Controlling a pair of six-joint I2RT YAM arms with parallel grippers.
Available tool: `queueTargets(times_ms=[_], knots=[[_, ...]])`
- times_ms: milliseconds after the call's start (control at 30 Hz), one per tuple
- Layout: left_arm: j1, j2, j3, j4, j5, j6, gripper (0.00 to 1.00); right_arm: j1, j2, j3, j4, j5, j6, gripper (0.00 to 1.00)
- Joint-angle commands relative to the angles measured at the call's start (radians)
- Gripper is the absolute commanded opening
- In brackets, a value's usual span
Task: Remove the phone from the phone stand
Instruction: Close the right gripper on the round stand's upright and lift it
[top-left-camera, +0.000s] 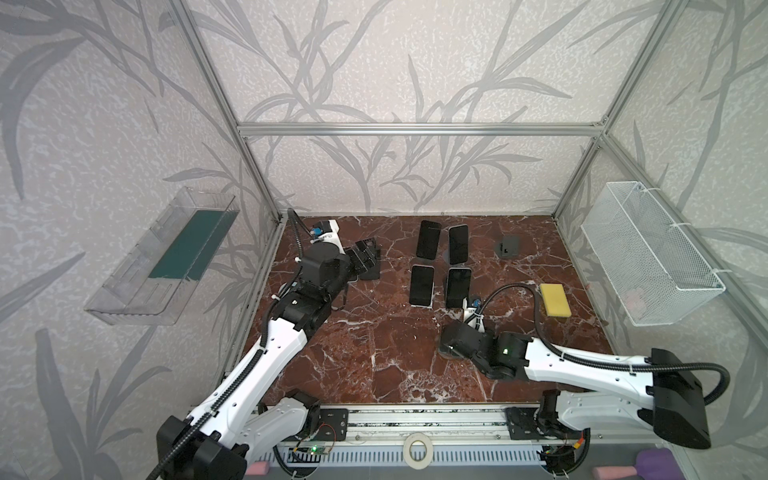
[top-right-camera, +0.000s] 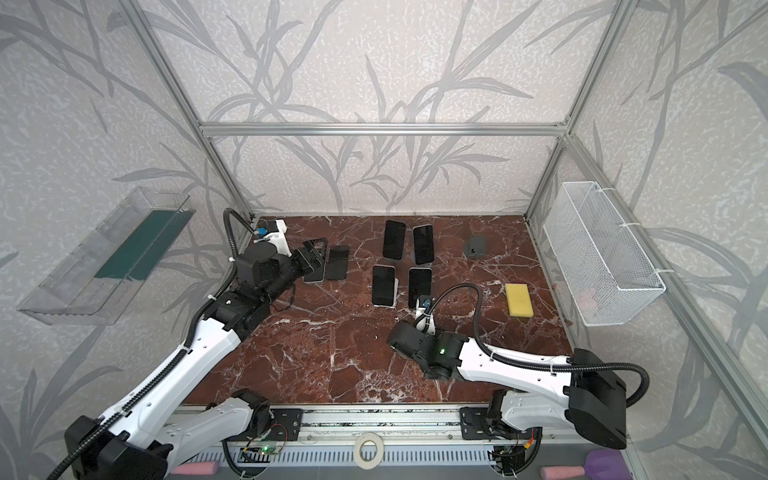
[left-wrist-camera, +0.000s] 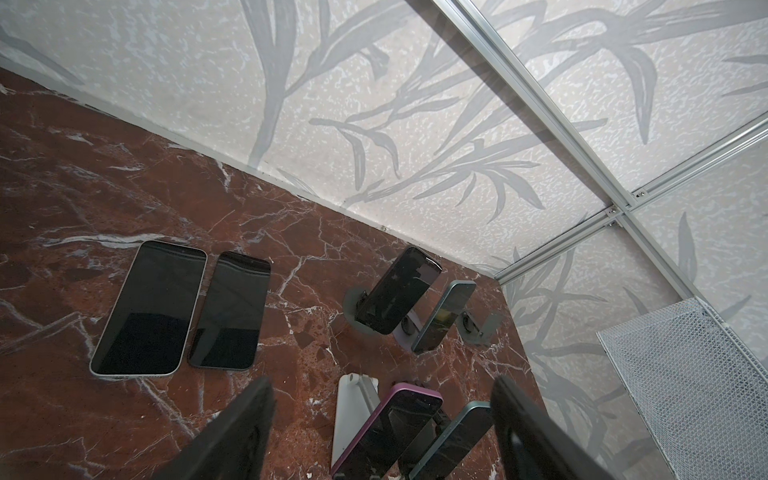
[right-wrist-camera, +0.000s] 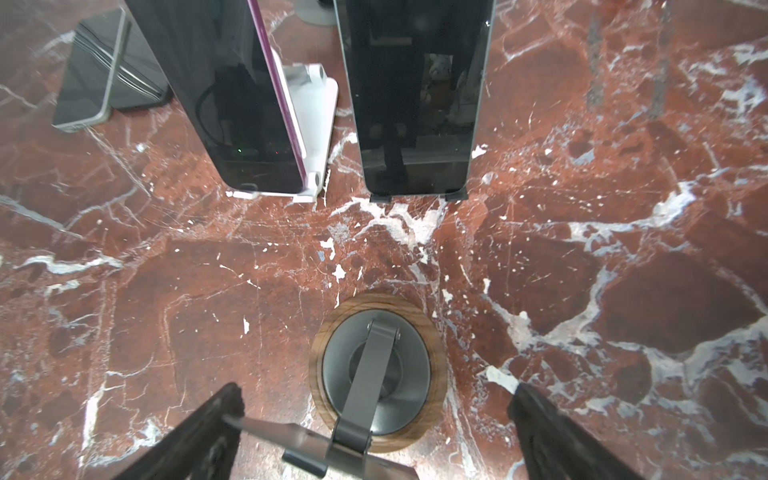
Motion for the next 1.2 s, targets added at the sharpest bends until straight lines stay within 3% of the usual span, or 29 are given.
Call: queueTargets(times_ms=[0, 133, 300, 567, 900, 1167], knots=[[-0.002, -0.002, 0.032, 0.015, 0.0, -0.011, 0.82, 0.008, 0.039, 0.021, -0.014, 0.015, 0.093, 0.99], [-0.002, -0.004, 0.03, 0.015, -0.004, -0.009, 0.82, 0.023, 0.091, 0.013, -0.01, 0.053, 0.198, 0.99], [-0.002, -0.005, 0.03, 0.016, -0.002, -0.011, 0.82, 0.048, 0.138, 0.018, -0.029, 0.069, 0.231, 0.9], [-0.002, -0.018, 0.028, 0.019, -0.001, -0.011, 0.82, 0.067, 0.046, -0.031, -0.09, 0.032, 0.113, 0.84], [-0.002, -0.01, 0.023, 0.026, 0.004, -0.016, 0.82, 0.056, -0.05, -0.098, 0.044, -0.028, -0.088, 0.9], [-0.003, -0.002, 0.025, 0.028, 0.014, -0.021, 0.82, 0.056, -0.007, -0.086, 0.113, -0.069, -0.081, 0.87]])
